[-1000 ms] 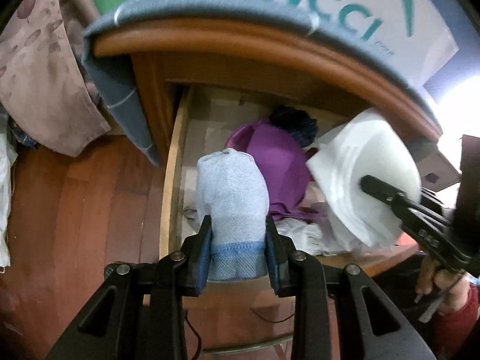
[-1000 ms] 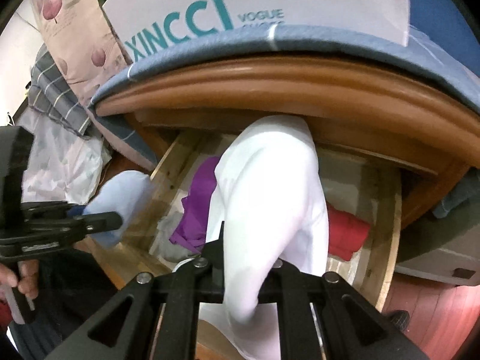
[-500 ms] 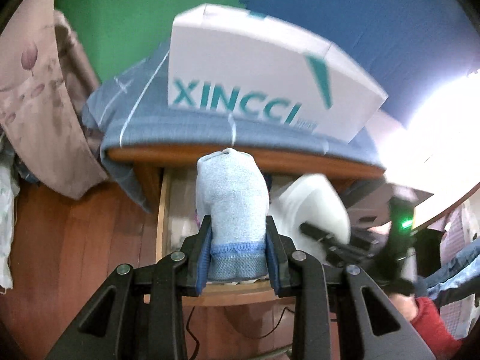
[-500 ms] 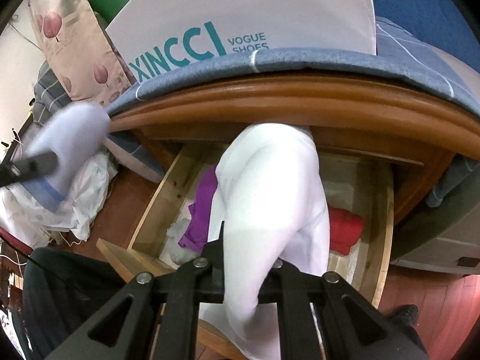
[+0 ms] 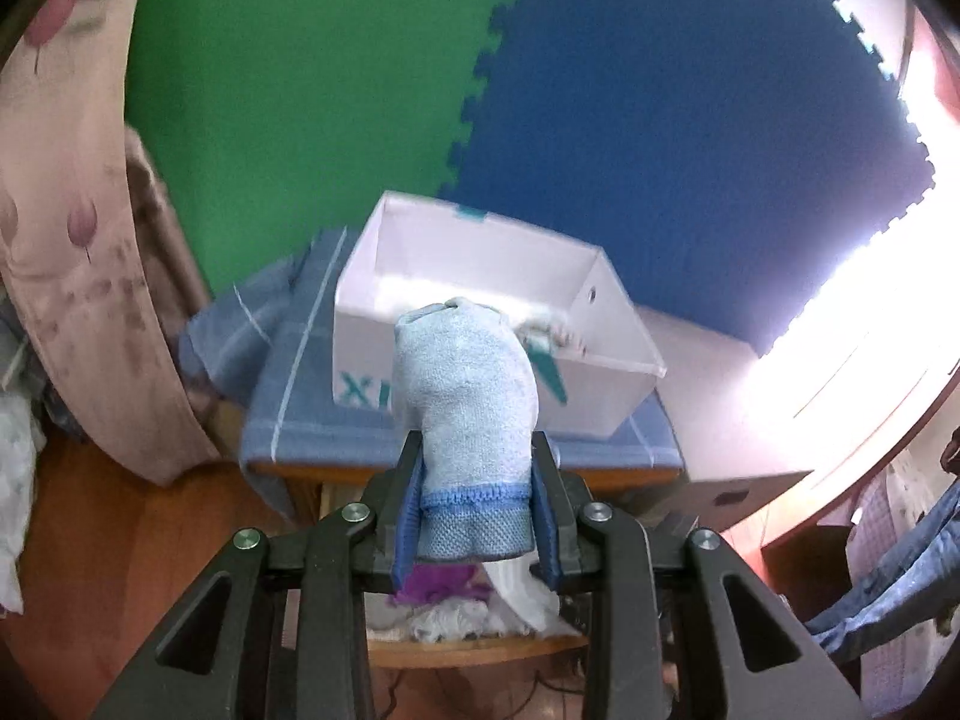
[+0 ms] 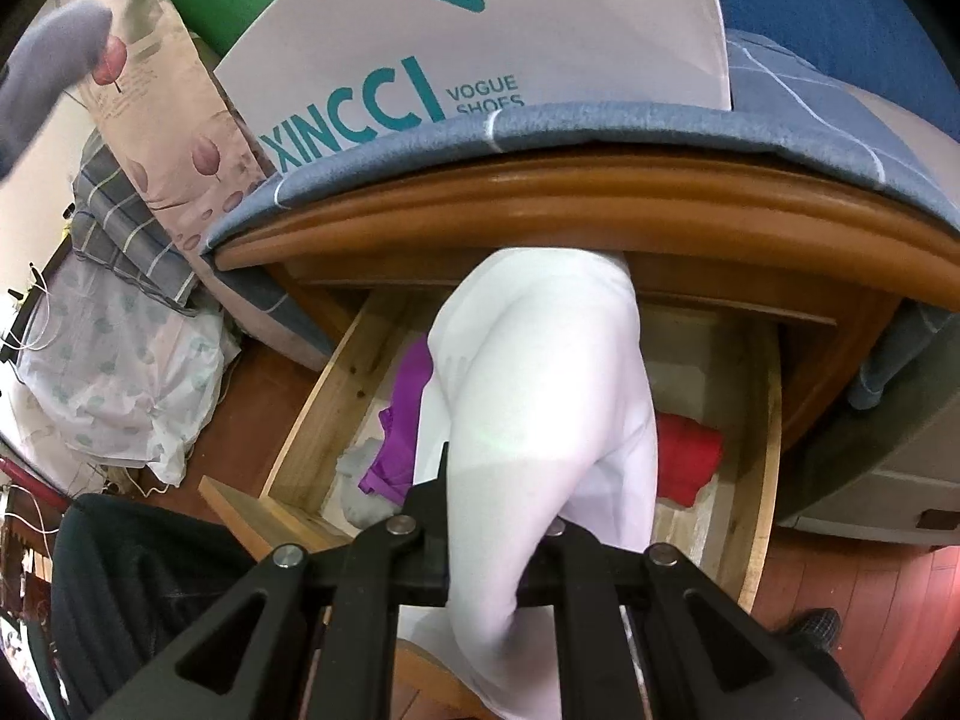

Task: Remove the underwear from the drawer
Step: 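Grasp the light blue sock with the left tool and lift it toward the box, then open the left tool to drop the blue sock into the white box, then carry the white underwear into the box and open the right tool, then lower the right tool into the drawer and grasp the red sock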

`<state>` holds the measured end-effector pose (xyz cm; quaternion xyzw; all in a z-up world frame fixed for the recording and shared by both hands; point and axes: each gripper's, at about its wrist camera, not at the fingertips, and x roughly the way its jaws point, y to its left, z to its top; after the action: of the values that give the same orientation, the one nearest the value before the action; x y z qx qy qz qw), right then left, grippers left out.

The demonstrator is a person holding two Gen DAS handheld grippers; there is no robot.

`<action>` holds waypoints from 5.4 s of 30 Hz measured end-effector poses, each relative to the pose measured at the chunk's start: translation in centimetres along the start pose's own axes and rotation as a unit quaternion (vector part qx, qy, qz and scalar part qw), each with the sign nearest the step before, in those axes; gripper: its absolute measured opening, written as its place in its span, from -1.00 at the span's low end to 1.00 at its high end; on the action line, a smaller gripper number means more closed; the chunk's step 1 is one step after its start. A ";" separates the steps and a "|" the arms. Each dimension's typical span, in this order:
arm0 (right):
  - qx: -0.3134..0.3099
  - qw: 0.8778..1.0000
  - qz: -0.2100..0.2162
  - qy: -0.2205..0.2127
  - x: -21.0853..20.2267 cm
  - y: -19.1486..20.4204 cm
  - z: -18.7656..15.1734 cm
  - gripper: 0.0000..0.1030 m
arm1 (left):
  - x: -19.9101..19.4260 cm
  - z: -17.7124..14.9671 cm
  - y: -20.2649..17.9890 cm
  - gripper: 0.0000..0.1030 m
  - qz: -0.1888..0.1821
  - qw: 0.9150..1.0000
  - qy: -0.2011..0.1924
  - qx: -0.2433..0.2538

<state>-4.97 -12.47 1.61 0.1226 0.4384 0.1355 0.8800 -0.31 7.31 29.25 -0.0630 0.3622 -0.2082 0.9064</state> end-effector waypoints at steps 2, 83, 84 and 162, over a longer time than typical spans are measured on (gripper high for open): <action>0.000 1.000 0.002 -0.001 -0.1 0.0 0.0 -0.84 | -0.6 0.9 -0.2 -0.45 -0.013 1.000 0.001 -0.012; -0.070 0.990 -0.057 -0.106 -16.9 7.4 9.4 -0.84 | 6.8 -1.9 4.0 0.69 0.112 0.993 -0.016 0.033; -0.071 0.990 -0.057 -0.112 -17.5 7.5 10.3 -0.84 | 6.9 -2.1 4.1 0.69 0.115 0.993 -0.013 0.033; -0.173 0.978 -0.116 0.015 -12.1 5.5 12.3 0.10 | 18.2 -12.1 11.6 0.92 0.176 0.980 0.064 -0.071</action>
<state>-2.78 -12.69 19.62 -0.0846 0.4326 0.1082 0.8911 7.10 10.56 5.85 -0.0493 0.4389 -0.0229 0.8969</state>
